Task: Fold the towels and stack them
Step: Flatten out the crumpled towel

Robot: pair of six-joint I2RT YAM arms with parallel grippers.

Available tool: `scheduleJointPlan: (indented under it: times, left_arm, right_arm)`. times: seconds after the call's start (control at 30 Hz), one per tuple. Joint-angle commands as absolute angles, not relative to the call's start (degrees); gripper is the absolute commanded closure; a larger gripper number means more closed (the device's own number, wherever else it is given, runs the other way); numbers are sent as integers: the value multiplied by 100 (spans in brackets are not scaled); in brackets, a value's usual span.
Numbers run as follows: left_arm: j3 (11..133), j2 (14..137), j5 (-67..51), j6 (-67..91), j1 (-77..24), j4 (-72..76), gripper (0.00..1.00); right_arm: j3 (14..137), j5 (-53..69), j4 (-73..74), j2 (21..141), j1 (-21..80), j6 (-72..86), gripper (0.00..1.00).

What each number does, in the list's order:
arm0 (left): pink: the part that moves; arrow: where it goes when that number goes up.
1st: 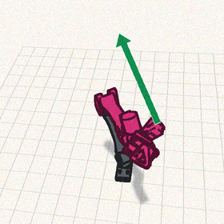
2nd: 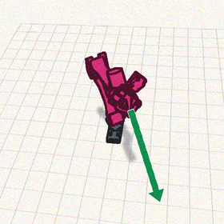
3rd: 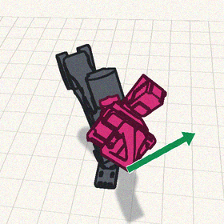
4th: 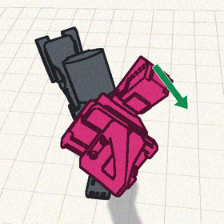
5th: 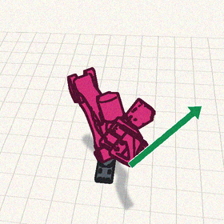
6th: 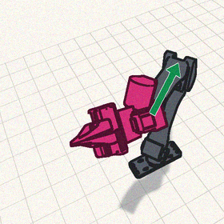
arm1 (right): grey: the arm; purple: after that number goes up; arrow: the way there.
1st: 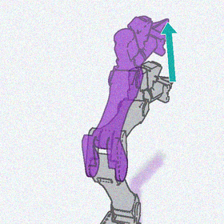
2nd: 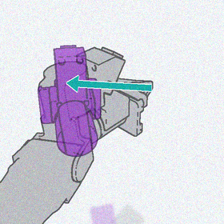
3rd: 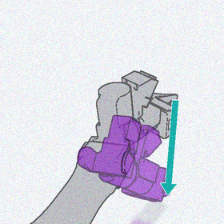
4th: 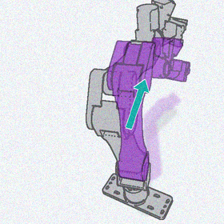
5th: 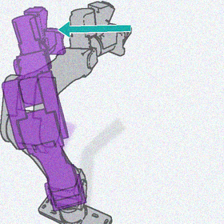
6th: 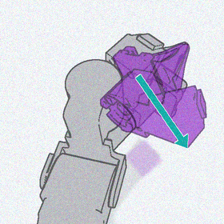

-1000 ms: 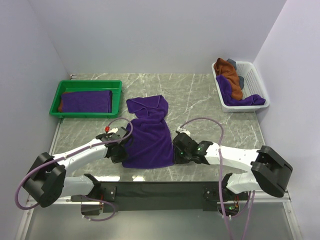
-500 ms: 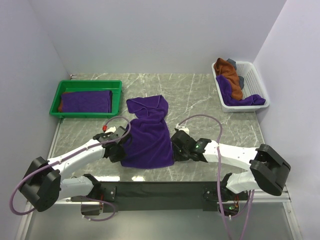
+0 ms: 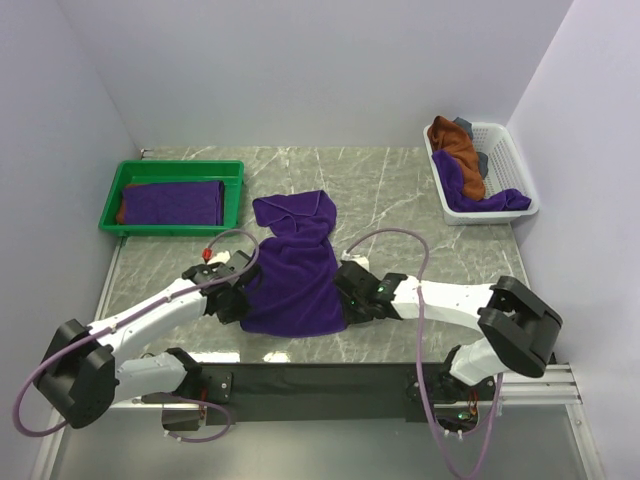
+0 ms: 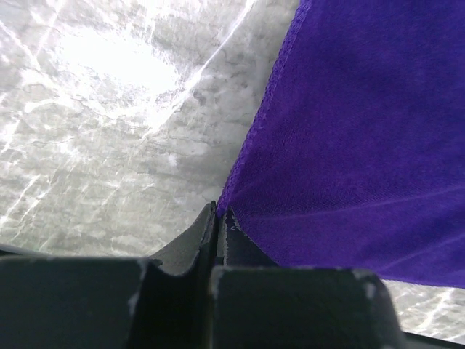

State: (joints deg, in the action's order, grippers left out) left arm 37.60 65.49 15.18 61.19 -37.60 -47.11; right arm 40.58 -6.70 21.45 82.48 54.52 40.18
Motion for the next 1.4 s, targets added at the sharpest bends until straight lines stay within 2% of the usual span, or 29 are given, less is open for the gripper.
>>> scheduleJointPlan:
  times: [0.0, 0.43, 0.57, 0.73, 0.97, 1.17, 1.37]
  left_arm:
    - [4078, 6346, 1775, 6187, -3779, -4983, 98]
    - [4289, 6126, 1889, 6205, -3779, -5317, 98]
    - [4351, 6073, 1942, 6223, -3788, -5388, 98]
    - [4280, 6134, 1864, 6214, -3779, -5283, 98]
    - [3938, 6266, 1477, 6187, -3788, -4844, 98]
    - [3770, 6433, 1310, 6240, -3911, -4667, 98]
    - [3797, 6407, 1371, 6258, -3946, -4693, 98]
  right_arm:
    - [4429, -993, 2373, 8489, 5668, 3929, 63]
    - [5054, -1292, 2900, 9149, 6073, 3858, 64]
    - [5010, -1546, 3198, 9027, 6073, 3876, 70]
    - [4940, -1802, 3533, 8745, 6038, 3850, 70]
    - [4641, -968, 2884, 8246, 6029, 4016, 65]
    - [4448, -1002, 2523, 7884, 6003, 4324, 66]
    - [4368, -1002, 2425, 8041, 5898, 4412, 68]
